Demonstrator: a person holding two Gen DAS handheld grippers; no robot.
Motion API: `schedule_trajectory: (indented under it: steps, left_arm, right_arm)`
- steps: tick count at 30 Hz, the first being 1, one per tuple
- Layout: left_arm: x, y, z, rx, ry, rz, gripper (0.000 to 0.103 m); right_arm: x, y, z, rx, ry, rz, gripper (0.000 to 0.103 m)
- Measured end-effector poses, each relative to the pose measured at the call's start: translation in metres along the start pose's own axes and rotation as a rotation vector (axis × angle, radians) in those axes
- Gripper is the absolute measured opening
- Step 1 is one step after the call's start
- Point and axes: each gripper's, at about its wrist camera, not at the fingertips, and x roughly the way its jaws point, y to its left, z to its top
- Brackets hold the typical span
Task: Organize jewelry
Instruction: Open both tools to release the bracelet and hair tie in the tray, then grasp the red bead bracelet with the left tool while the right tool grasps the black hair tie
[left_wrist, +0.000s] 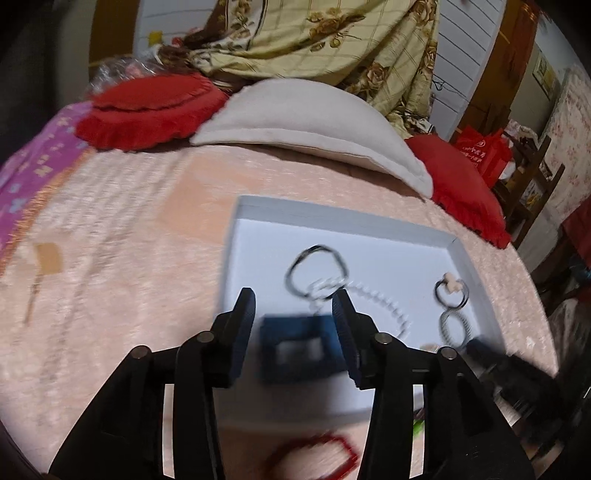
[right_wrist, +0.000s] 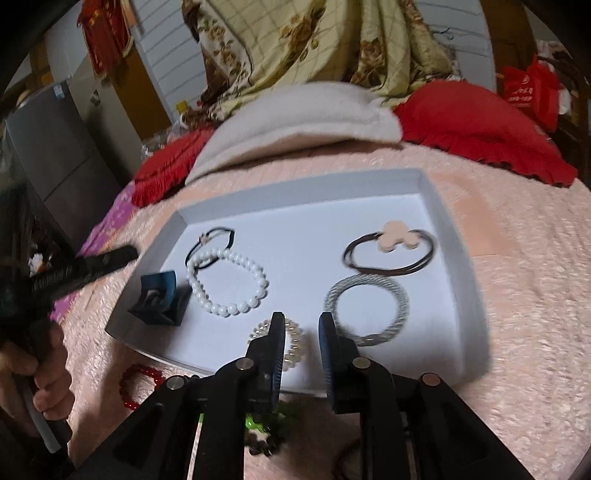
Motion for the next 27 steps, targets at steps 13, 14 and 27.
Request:
schedule_trajectory:
  steps: [13, 14, 27]
  left_arm:
    - [-0.038, 0.018, -0.081, 0.090, 0.070, 0.023, 0.044]
    - [-0.035, 0.014, -0.086, 0.112, 0.079, 0.030, 0.044]
    - [-0.007, -0.013, -0.106, 0.209, 0.118, 0.110, 0.047]
  right_arm:
    - [-0.072, -0.028, -0.071, 0.015, 0.025, -0.194, 0.044]
    - [-0.072, -0.028, -0.079, 0.000, 0.045, -0.213, 0.044]
    - [-0.059, -0.033, -0.100, -0.097, 0.078, -0.301, 0.079]
